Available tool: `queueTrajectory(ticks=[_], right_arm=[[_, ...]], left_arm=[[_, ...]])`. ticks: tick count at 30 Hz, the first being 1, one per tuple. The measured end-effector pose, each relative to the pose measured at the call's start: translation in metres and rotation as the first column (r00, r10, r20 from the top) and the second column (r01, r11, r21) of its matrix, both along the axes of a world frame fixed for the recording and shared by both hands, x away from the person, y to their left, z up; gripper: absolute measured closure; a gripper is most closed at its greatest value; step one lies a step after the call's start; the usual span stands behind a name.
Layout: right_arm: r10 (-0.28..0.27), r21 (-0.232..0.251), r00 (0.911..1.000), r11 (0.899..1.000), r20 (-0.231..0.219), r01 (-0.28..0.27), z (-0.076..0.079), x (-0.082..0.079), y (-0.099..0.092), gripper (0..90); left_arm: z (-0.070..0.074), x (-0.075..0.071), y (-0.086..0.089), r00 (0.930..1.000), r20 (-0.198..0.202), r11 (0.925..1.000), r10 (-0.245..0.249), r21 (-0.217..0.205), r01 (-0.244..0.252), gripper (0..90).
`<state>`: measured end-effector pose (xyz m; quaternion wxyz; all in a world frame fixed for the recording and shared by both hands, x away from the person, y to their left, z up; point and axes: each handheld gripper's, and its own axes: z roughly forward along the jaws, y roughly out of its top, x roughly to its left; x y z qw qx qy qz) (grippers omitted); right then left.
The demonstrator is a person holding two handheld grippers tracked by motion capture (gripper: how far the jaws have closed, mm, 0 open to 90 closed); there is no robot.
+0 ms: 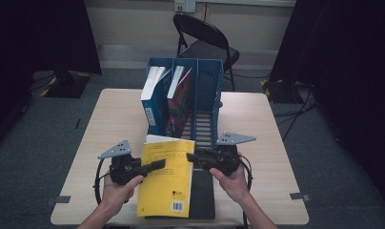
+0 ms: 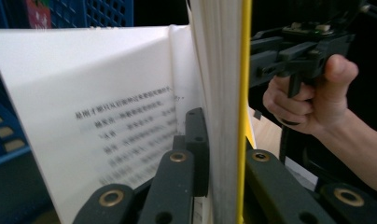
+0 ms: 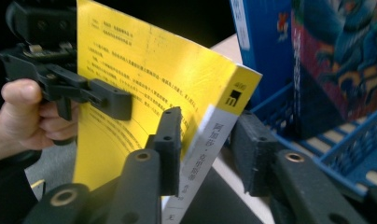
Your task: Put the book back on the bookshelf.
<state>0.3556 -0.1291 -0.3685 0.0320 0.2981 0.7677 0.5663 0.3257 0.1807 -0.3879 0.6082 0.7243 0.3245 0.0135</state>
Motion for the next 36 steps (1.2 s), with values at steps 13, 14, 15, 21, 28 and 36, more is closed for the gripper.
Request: queueTrajectory(ticks=[13,14,15,21,28,36], right_arm=[[-0.031,0.054,0.9965,0.998,0.077,0.027,0.024,0.002,-0.009,73.3],[-0.033,0.05,0.996,0.998,0.083,0.029,0.023,0.001,-0.009,73.3],[-0.029,0.056,0.996,0.998,0.085,0.024,0.022,0.001,-0.01,73.6],[0.031,0.063,0.9977,0.997,0.06,-0.035,0.016,0.0,-0.008,73.4],[0.066,-0.005,0.997,0.998,0.039,-0.066,0.003,0.001,0.004,71.1],[0.048,-0.014,0.9914,0.999,0.122,-0.046,0.013,-0.002,0.007,72.5]], left_arm=[[0.016,0.009,-0.01,0.9979,0.064,0.9998,-0.005,0.021,0.004,85.6],[0.014,0.008,-0.009,0.9981,0.062,0.9998,-0.003,0.02,0.002,85.5],[0.013,0.008,-0.009,0.9981,0.061,0.9998,-0.006,0.017,0.005,85.5],[0.01,0.003,-0.007,0.9976,0.067,0.9999,-0.014,-0.006,0.015,85.3],[0.012,0.006,-0.009,0.9981,0.061,0.9999,-0.01,0.008,0.01,85.3],[0.018,0.009,-0.007,0.9963,0.085,0.9992,0.003,-0.04,0.0,85.0]])
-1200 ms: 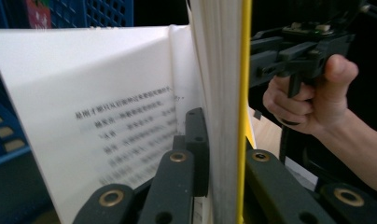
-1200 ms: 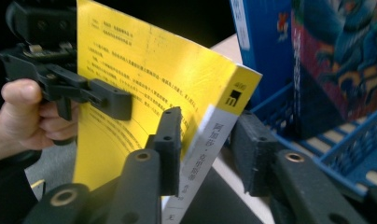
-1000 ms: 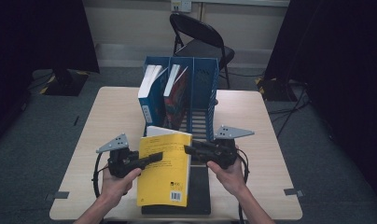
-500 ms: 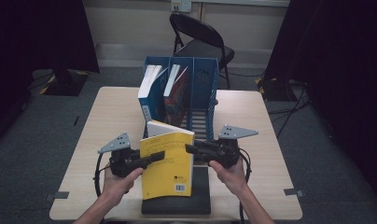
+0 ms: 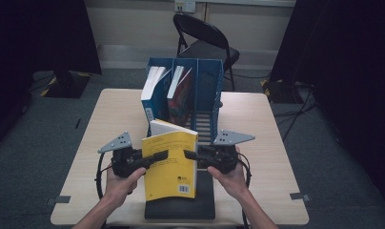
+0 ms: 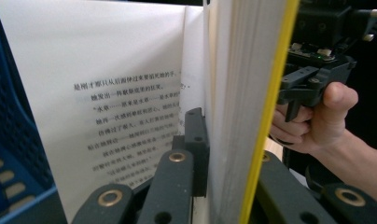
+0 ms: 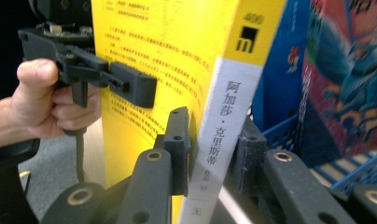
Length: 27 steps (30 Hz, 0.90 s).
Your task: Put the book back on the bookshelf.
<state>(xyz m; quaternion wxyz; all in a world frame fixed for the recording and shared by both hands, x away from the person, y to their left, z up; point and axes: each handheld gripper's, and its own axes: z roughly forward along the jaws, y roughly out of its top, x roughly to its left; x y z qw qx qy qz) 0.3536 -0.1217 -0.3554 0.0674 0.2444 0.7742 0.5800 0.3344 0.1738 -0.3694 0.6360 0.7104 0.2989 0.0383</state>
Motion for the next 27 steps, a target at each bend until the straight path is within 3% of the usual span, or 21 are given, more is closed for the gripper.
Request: queueTrajectory(ticks=[4,8,11,18,20,23,27], right_arm=[[-0.004,0.011,0.9998,1.0,0.021,0.003,0.003,-0.002,-0.002,74.9],[0.027,0.001,0.9994,1.0,0.024,-0.027,0.0,-0.007,-0.007,74.5],[0.036,-0.005,0.999,0.999,0.025,-0.036,0.0,-0.013,-0.007,71.3],[0.089,-0.033,0.996,0.996,0.007,-0.089,-0.007,-0.017,-0.003,63.0],[0.108,-0.033,0.9942,0.994,-0.008,-0.108,-0.013,-0.016,-0.001,62.4],[0.113,-0.048,0.9935,0.992,-0.013,-0.114,-0.017,-0.016,0.003,63.3],[0.118,-0.061,0.9929,0.991,-0.012,-0.119,-0.017,-0.017,0.003,62.8]], left_arm=[[-0.002,-0.003,-0.003,0.9998,0.02,0.9994,-0.008,0.033,0.007,83.4],[-0.005,-0.011,-0.005,0.9998,0.015,0.9998,-0.015,0.015,0.015,80.7],[-0.003,-0.019,-0.007,0.9987,0.046,0.9983,-0.021,0.055,0.018,79.2],[-0.003,-0.027,-0.009,0.9973,0.057,0.9968,-0.045,0.069,0.042,75.4],[-0.003,-0.029,-0.007,0.9969,0.067,0.9955,-0.04,0.088,0.034,74.4],[-0.003,-0.029,0.0,0.9972,0.074,0.9959,-0.012,0.09,0.005,69.8],[-0.002,-0.032,0.009,0.9969,0.078,0.9964,-0.013,0.085,0.006,67.8]])
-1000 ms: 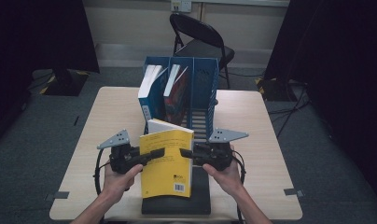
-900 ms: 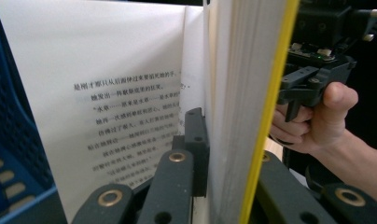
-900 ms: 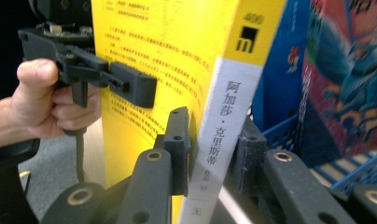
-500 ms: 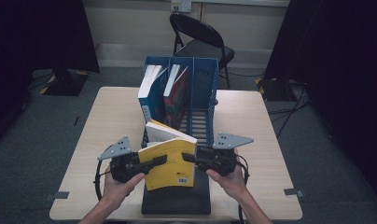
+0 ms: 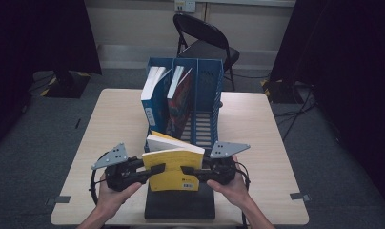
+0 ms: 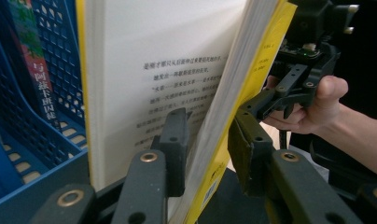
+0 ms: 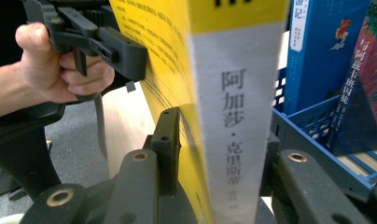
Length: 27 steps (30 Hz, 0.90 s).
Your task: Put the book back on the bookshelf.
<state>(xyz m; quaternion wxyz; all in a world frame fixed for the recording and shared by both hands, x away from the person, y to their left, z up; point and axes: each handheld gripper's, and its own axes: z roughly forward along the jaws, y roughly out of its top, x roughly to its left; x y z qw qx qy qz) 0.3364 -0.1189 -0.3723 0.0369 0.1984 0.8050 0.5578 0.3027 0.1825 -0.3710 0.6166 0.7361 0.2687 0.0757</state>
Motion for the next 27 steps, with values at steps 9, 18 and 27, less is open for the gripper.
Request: queueTrajectory(ticks=[9,18,27], right_arm=[[0.004,-0.025,1.0,1.0,-0.002,-0.004,-0.004,-0.001,0.003,64.6],[0.018,-0.086,0.9987,0.996,0.048,-0.014,0.0,-0.01,0.006,74.2],[0.006,-0.074,0.9993,0.997,0.036,-0.003,-0.001,-0.01,0.01,71.2]], left_arm=[[0.007,0.003,0.021,0.9929,0.034,0.9934,0.114,-0.013,-0.114,52.9],[-0.013,0.018,0.013,0.9935,-0.003,0.9905,0.114,0.078,-0.113,34.5],[-0.022,0.019,-0.001,0.9961,0.009,0.9909,0.088,0.101,-0.088,34.5]])
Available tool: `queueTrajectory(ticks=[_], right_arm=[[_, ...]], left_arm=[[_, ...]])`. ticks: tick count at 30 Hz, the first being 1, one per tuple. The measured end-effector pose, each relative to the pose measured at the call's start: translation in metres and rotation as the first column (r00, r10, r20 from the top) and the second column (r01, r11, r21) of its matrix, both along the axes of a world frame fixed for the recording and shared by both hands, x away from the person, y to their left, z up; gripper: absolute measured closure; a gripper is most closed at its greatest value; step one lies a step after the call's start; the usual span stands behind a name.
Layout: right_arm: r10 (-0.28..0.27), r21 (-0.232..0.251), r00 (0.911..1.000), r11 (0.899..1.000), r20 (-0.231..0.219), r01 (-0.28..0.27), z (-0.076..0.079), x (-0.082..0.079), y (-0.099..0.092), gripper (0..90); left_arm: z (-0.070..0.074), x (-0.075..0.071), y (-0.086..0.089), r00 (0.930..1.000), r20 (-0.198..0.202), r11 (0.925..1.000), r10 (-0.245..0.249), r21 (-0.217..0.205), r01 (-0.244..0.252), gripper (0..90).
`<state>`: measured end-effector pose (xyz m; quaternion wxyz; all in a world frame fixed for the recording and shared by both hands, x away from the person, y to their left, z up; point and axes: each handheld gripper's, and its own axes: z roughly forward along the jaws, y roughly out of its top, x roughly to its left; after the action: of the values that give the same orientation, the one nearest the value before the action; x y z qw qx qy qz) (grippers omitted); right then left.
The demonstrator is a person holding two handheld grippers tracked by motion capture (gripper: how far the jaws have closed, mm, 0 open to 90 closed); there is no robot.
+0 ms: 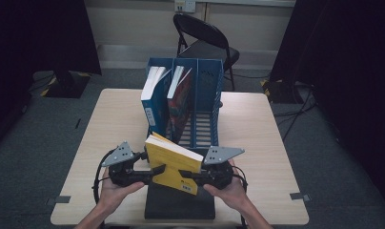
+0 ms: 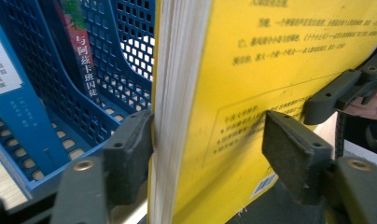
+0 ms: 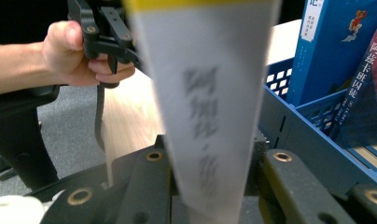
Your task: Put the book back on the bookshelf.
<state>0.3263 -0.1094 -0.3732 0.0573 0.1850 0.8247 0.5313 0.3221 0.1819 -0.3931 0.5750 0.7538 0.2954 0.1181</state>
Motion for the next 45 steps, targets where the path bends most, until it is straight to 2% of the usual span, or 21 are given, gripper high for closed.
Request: queueTrajectory(ticks=[3,5,10,12,14,16,20,25,26,28,30,31,33,35,36,39,41,42,43,44,45], right_arm=[[-0.01,0.012,1.0,1.0,-0.002,0.01,0.0,0.0,0.004,69.0],[-0.009,0.015,0.9999,1.0,0.013,0.009,0.0,0.0,0.008,69.7],[-0.021,0.04,0.9996,0.999,0.017,0.021,-0.002,0.003,0.008,71.3],[-0.021,0.041,0.9996,0.999,0.02,0.02,-0.002,0.002,0.008,72.9],[-0.029,0.02,0.9988,0.999,0.039,0.028,-0.001,0.0,0.009,75.7],[-0.037,0.021,0.9987,0.999,0.035,0.036,0.0,0.002,0.008,75.9],[-0.046,0.021,0.9986,0.999,0.027,0.045,0.0,0.001,0.008,76.0],[-0.058,0.022,0.9982,0.998,0.015,0.058,0.001,0.003,0.006,76.0],[-0.064,0.022,0.9979,0.998,0.012,0.064,0.001,0.003,0.005,76.0],[-0.075,0.025,0.9971,0.997,0.006,0.075,0.001,0.004,0.003,76.1],[-0.078,0.024,0.9969,0.997,0.006,0.078,0.001,0.004,0.001,76.0],[-0.083,0.025,0.9965,0.996,0.002,0.083,0.001,0.004,-0.001,76.1],[-0.088,0.03,0.9962,0.996,-0.002,0.088,0.0,0.004,-0.003,76.1],[-0.09,0.036,0.9959,0.995,-0.005,0.091,-0.001,0.004,-0.004,76.1],[-0.092,0.034,0.9957,0.995,-0.004,0.092,0.0,0.004,-0.004,76.1],[-0.093,0.036,0.9956,0.995,-0.007,0.093,0.0,0.003,-0.007,76.1],[-0.099,0.035,0.995,0.994,-0.011,0.1,0.0,0.003,-0.009,76.1],[-0.101,0.036,0.9948,0.994,-0.012,0.102,0.0,0.003,-0.01,76.1],[-0.104,0.038,0.9945,0.994,-0.014,0.104,0.0,0.003,-0.011,76.1],[-0.104,0.038,0.9945,0.994,-0.014,0.104,0.0,0.003,-0.011,76.1],[-0.106,0.036,0.9942,0.994,-0.017,0.106,0.0,0.002,-0.013,76.1]], left_arm=[[0.0,0.0,0.004,0.9998,-0.015,0.9997,-0.015,-0.02,0.015,40.8],[-0.001,-0.001,0.004,0.9998,-0.016,0.9997,-0.013,-0.018,0.013,40.8],[0.0,-0.001,-0.001,0.9998,-0.02,0.9998,0.003,-0.021,-0.003,39.3],[0.0,0.0,0.001,0.9998,-0.022,0.9999,-0.002,-0.014,0.002,39.4],[0.002,0.001,0.0,0.9995,-0.031,0.9999,0.009,-0.005,-0.009,41.7],[0.001,0.001,-0.003,0.9997,-0.022,0.9999,0.014,0.004,-0.014,40.0],[-0.004,0.002,-0.005,0.9992,-0.03,0.9982,0.027,0.055,-0.025,32.8],[-0.008,0.0,0.002,0.9961,-0.074,0.9948,0.049,0.092,-0.042,26.5],[-0.009,0.0,0.004,0.996,-0.078,0.9953,0.042,0.091,-0.035,24.9],[-0.01,-0.003,0.008,0.9941,-0.091,0.9923,0.058,0.115,-0.047,23.9],[-0.012,-0.004,0.011,0.9939,-0.096,0.992,0.055,0.119,-0.043,20.4],[-0.016,-0.006,0.017,0.9917,-0.101,0.9893,0.079,0.13,-0.066,19.9],[-0.021,-0.005,0.023,0.989,-0.127,0.9901,0.076,0.127,-0.06,17.9],[-0.025,-0.004,0.026,0.9869,-0.135,0.9833,0.089,0.17,-0.065,16.5],[-0.027,-0.004,0.029,0.9868,-0.124,0.9809,0.105,0.176,-0.082,16.8],[-0.031,-0.003,0.035,0.9812,-0.14,0.9786,0.133,0.176,-0.107,16.2],[-0.035,-0.002,0.038,0.9781,-0.132,0.9745,0.161,0.178,-0.136,16.6],[-0.037,-0.002,0.039,0.9711,-0.136,0.9687,0.196,0.18,-0.171,16.1],[-0.039,-0.002,0.039,0.9627,-0.134,0.9597,0.235,0.189,-0.208,15.9],[-0.039,-0.002,0.039,0.9627,-0.134,0.9597,0.235,0.189,-0.208,16.5],[-0.044,-0.001,0.04,0.9591,-0.132,0.9519,0.251,0.214,-0.219,16.5]])
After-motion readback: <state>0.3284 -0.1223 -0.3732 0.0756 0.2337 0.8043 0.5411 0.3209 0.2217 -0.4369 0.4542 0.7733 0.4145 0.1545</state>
